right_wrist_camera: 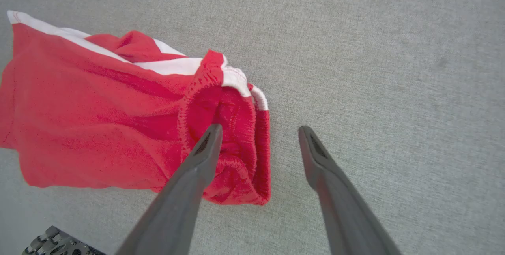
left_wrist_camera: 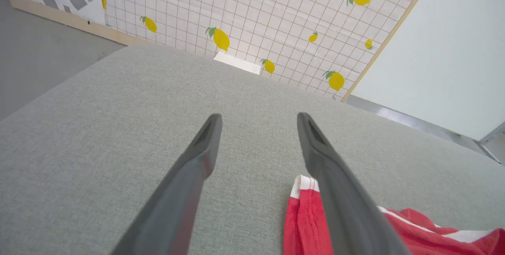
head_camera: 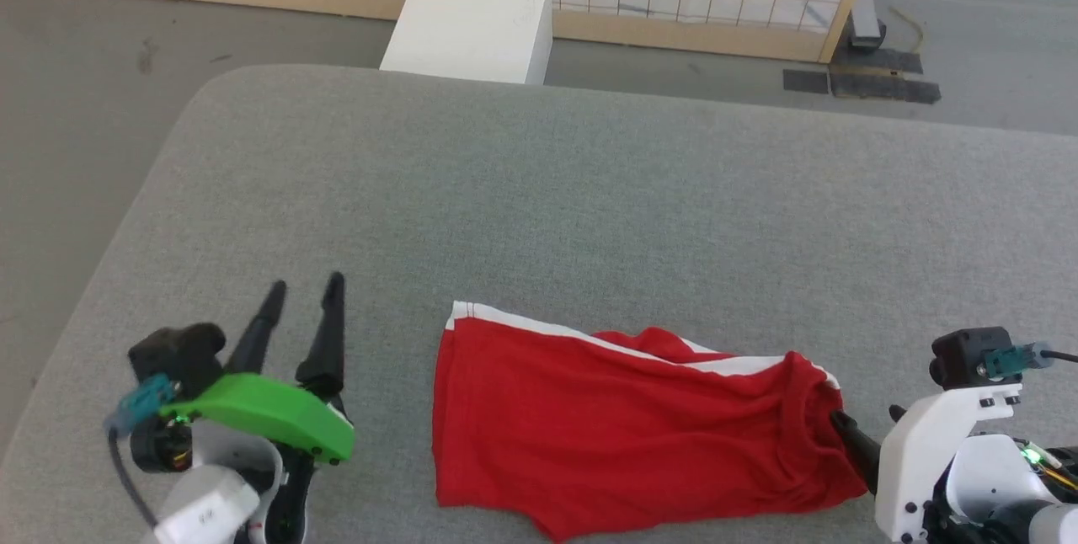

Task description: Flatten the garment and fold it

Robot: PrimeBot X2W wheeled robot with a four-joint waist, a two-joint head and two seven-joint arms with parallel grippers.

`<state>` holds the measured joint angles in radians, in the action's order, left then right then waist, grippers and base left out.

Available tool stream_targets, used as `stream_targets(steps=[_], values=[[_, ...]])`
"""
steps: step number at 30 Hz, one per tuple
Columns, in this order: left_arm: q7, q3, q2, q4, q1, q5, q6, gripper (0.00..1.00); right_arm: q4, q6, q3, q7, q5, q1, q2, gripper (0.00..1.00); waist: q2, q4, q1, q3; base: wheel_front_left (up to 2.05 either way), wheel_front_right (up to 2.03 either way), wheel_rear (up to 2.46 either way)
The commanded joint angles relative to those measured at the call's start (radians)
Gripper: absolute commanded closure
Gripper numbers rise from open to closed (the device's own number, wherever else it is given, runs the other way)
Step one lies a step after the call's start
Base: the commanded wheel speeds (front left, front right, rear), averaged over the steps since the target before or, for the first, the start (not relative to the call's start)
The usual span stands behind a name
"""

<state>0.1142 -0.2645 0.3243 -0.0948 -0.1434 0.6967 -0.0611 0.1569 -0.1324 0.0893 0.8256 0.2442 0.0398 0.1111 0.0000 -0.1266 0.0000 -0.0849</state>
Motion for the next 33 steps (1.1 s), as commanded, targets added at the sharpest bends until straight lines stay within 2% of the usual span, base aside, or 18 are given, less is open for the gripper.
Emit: stream_targets(steps=[1, 5, 12, 22, 30, 31, 33], values=[[0.063, 0.006, -0.001, -0.011, 0.012, -0.028, 0.015, 0.00, -0.007, 0.002, -0.002, -0.011, -0.008, -0.014, -0.007, 0.00, 0.0000, -0.002, 0.0000, -0.012, 0.00, 0.00, 0.00], [0.137, 0.028, -0.023, -0.024, 0.004, -0.086, 0.028, 0.00, -0.032, 0.002, -0.032, -0.020, -0.011, -0.035, -0.013, 0.00, 0.0000, -0.011, 0.0000, -0.035, 0.00, 0.00, 0.00], [0.147, 0.109, -0.088, -0.012, 0.012, -0.140, 0.060, 0.00, -0.043, 0.002, -0.067, -0.025, -0.013, -0.055, -0.018, 0.00, 0.0000, -0.029, 0.0000, -0.074, 0.00, 0.00, 0.00], [0.147, 0.181, -0.157, -0.016, 0.014, -0.211, 0.121, 0.00, -0.115, 0.002, -0.021, -0.016, -0.094, -0.079, -0.005, 0.00, 0.0000, -0.051, 0.0000, -0.116, 0.00, 0.00, 0.00], [0.147, 0.200, -0.191, -0.034, 0.001, -0.244, 0.153, 0.00, -0.184, 0.002, 0.001, -0.007, -0.095, -0.090, -0.013, 0.00, 0.0000, -0.056, 0.0000, -0.128, 0.00, 0.00, 0.00], [0.147, 0.202, -0.194, -0.036, 0.000, -0.247, 0.156, 0.00, -0.192, 0.002, 0.002, -0.004, -0.089, -0.092, -0.015, 0.49, 0.0000, -0.056, 0.0000, -0.129, 0.00, 0.00, 0.00], [0.148, 0.210, -0.201, -0.045, -0.002, -0.254, 0.166, 0.00, -0.208, 0.002, -0.006, -0.004, -0.057, -0.098, -0.021, 1.00, 0.0000, -0.052, 0.0000, -0.129, 0.00, 0.00, 0.00]])
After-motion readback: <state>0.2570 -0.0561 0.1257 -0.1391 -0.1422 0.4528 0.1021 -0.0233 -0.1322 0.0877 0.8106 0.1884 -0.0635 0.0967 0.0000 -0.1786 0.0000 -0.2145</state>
